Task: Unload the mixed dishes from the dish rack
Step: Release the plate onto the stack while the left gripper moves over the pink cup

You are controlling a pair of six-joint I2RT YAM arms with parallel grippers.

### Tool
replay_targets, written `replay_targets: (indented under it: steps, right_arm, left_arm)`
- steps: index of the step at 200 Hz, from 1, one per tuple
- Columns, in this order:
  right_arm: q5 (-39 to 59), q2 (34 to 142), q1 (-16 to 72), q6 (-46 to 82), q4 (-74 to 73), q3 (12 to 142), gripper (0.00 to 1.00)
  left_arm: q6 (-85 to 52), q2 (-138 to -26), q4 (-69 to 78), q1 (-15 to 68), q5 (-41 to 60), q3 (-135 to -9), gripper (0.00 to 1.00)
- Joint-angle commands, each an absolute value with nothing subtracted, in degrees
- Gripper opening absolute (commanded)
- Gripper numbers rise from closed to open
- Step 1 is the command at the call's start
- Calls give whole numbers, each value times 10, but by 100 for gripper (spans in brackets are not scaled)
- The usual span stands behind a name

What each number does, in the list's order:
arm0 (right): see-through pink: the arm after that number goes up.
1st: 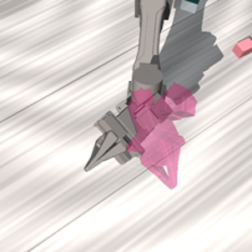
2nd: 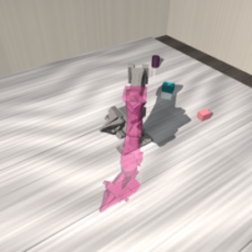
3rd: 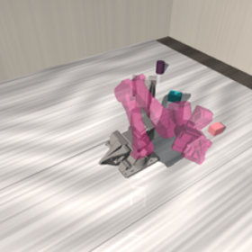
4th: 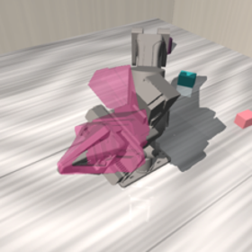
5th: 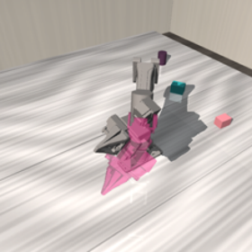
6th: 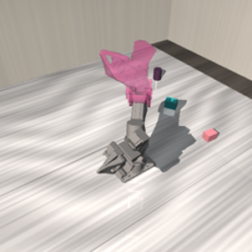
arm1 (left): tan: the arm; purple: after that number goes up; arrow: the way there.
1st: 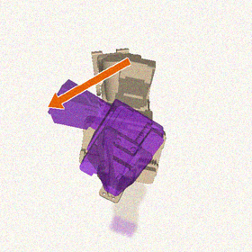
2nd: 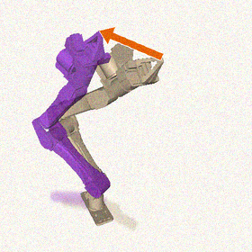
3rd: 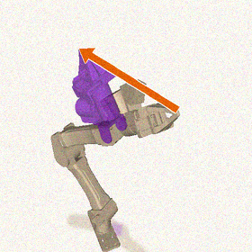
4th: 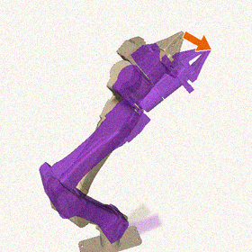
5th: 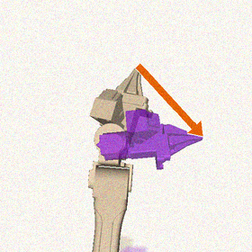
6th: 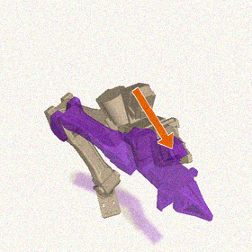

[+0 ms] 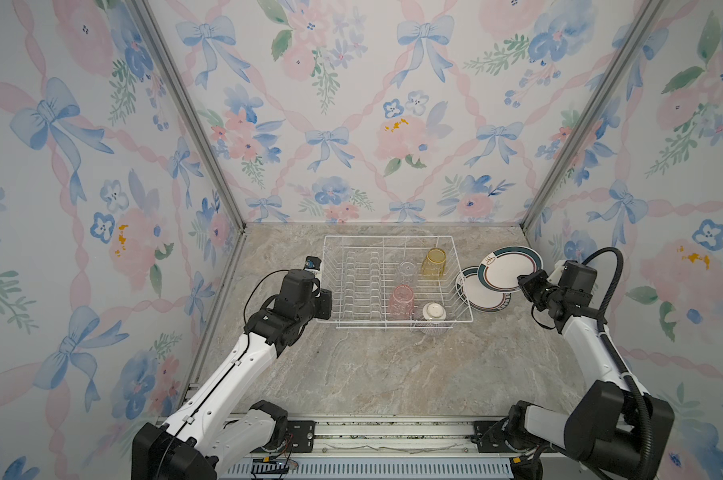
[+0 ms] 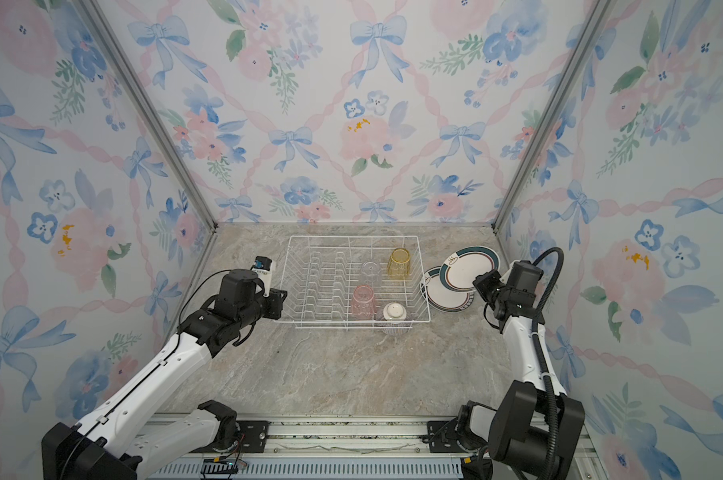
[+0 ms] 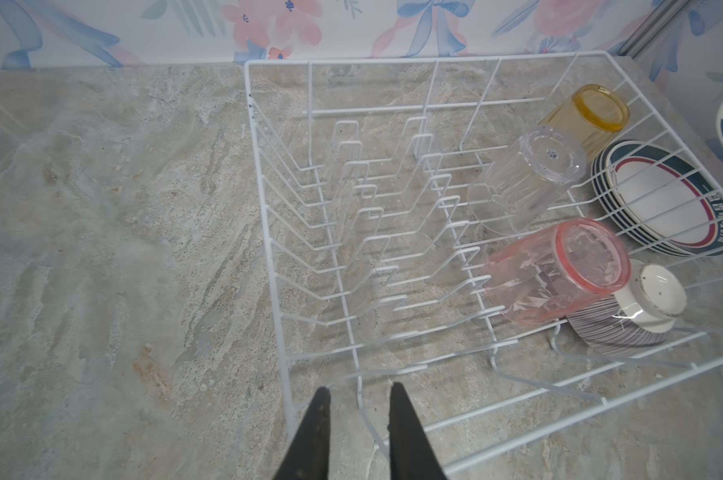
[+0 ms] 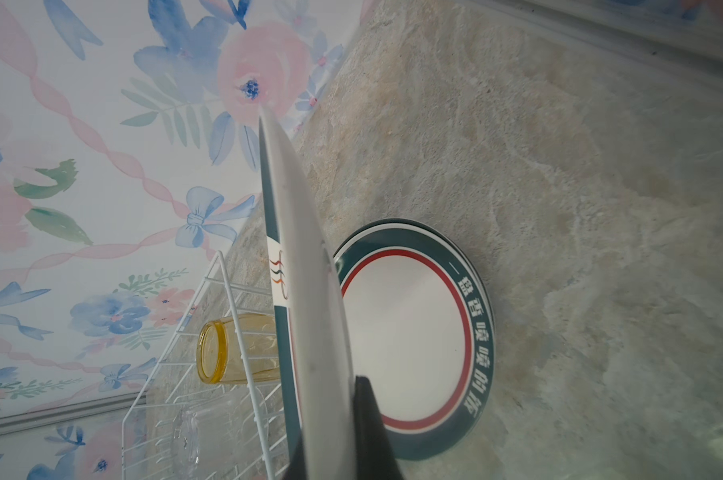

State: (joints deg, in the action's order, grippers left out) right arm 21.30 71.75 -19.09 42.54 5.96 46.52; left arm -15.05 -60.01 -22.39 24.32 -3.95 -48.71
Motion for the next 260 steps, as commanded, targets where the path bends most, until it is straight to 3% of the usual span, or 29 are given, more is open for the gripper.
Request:
replay_targets:
  steps: [1, 117, 132, 175, 227, 260]
  right_arm:
    - [262, 747, -195, 468, -22, 447, 0]
    - [303, 847, -187, 466, -75, 417, 0]
    - [300, 854, -186, 463, -74, 416, 0]
    - [302, 873, -181, 449, -65, 419, 0]
    - [300, 892, -175, 434, -38, 424, 12]
    - [302, 893, -174, 418, -11, 431, 28]
  left_arm:
    - [-145, -619, -225, 265, -69, -512, 22]
    - [-142, -786, -219, 381, -75, -635, 22]
    - [-135, -802, -218, 389, -69, -653, 27]
    - [-116, -826, -211, 405, -62, -681, 27]
    - [-109, -824, -207, 416, -63, -687, 27]
    - [-106, -827, -206, 417, -55, -691, 27]
